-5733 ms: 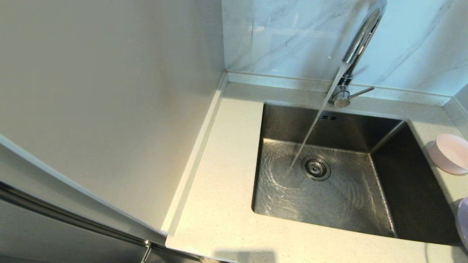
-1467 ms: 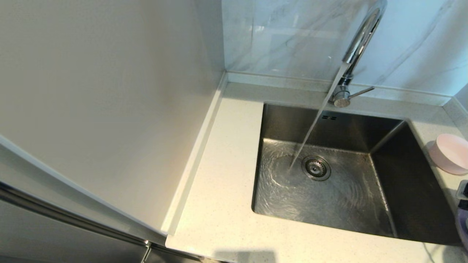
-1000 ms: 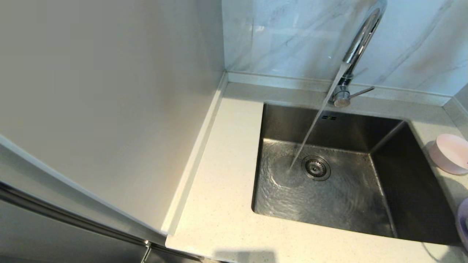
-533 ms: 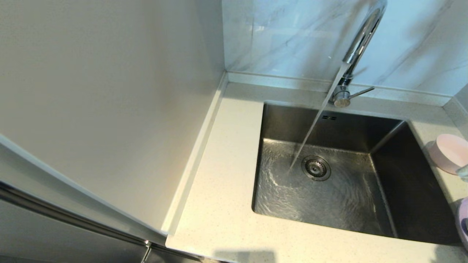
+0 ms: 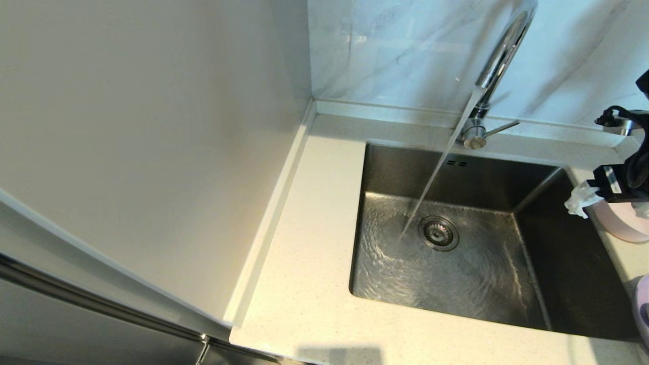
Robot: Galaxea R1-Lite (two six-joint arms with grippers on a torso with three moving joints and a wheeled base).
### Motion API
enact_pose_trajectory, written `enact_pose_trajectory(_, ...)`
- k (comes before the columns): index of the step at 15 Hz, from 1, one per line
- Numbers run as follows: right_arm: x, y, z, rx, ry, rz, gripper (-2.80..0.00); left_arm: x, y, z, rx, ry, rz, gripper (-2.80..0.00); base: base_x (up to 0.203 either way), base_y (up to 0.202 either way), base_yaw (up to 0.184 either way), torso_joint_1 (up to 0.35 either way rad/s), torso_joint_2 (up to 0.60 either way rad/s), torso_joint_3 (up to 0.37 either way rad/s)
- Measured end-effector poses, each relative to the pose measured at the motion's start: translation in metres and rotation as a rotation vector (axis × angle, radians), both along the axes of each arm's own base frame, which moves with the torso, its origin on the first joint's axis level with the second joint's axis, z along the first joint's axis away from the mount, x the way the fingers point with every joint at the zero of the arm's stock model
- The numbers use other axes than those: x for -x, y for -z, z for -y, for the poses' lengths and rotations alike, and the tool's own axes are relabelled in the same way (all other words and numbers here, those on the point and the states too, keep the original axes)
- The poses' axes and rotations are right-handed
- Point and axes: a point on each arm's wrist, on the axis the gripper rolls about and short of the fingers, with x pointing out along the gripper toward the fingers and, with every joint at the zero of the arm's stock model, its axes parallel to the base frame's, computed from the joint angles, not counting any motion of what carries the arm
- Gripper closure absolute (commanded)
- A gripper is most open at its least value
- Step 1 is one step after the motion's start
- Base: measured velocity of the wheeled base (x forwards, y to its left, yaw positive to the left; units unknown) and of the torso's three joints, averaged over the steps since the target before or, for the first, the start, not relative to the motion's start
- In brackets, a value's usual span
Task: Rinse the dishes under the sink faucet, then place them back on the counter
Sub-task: Pick up the bowl
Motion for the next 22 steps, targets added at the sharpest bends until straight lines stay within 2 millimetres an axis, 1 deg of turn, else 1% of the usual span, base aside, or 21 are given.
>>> enact_pose_trajectory(2, -0.017, 0.009, 0.013, 0.061, 0.068, 0.025, -2.80, 0.000, 0.000, 0.000, 0.000, 0.000, 0.000, 0.00, 0.000, 0.000, 0.000, 0.000, 0.00, 0.000)
enact_pose_trajectory(5, -0.035, 0.024, 0.030, 0.101, 0.134, 0.023, -2.80, 0.000, 0.000, 0.000, 0.000, 0.000, 0.000, 0.00, 0.000, 0.000, 0.000, 0.000, 0.00, 0.000)
enact_pose_trajectory(11, -0.060, 0.049, 0.057, 0.124, 0.209, 0.013, -2.80, 0.000, 0.000, 0.000, 0.000, 0.000, 0.000, 0.00, 0.000, 0.000, 0.000, 0.000, 0.00, 0.000)
enact_pose_trajectory(13, -0.067, 0.054, 0.064, 0.126, 0.221, 0.014, -2.80, 0.000, 0.000, 0.000, 0.000, 0.000, 0.000, 0.00, 0.000, 0.000, 0.000, 0.000, 0.00, 0.000)
enact_pose_trajectory(18, -0.078, 0.061, 0.070, 0.132, 0.233, 0.010, -2.80, 0.000, 0.000, 0.000, 0.000, 0.000, 0.000, 0.00, 0.000, 0.000, 0.000, 0.000, 0.00, 0.000)
enact_pose_trajectory(19, -0.080, 0.062, 0.071, 0.136, 0.238, 0.008, 0.00, 0.000, 0.000, 0.000, 0.000, 0.000, 0.000, 0.00, 0.000, 0.000, 0.000, 0.000, 0.00, 0.000)
enact_pose_trajectory(22, -0.082, 0.065, 0.075, 0.140, 0.246, 0.001, 0.00, 0.000, 0.000, 0.000, 0.000, 0.000, 0.000, 0.00, 0.000, 0.000, 0.000, 0.000, 0.00, 0.000)
